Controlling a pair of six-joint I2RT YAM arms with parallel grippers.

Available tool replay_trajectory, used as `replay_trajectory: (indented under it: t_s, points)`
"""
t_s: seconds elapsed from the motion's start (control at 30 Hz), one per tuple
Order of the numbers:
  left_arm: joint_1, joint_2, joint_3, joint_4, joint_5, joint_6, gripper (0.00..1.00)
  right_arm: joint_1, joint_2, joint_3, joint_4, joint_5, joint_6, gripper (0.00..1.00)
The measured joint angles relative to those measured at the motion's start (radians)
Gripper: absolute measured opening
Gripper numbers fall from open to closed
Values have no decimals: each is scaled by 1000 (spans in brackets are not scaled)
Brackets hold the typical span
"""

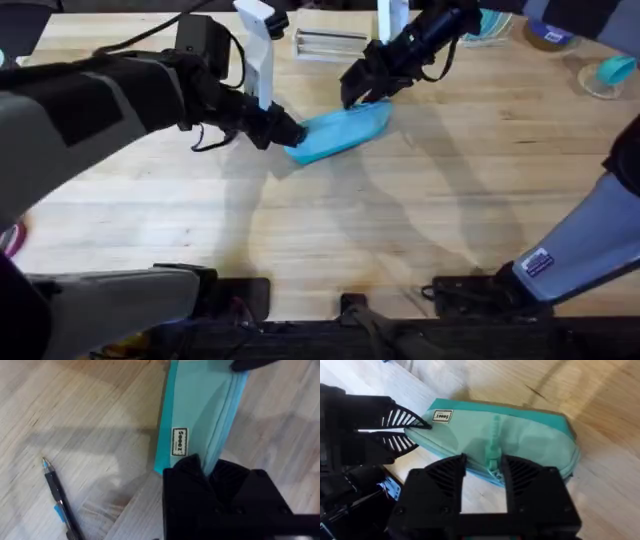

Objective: Unzip the bag, pick up the pens from the table one at a time and place them inside, then zip the bag closed.

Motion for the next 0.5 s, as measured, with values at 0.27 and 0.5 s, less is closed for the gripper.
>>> replay_trajectory:
  t_s: [0.27,0.5]
  points:
    - [0,0,0,0,0,0,41,0,0,0,-9,7,-2,185]
    - [0,0,0,-4,3,0,41,0,0,0,-17,18,-3,32]
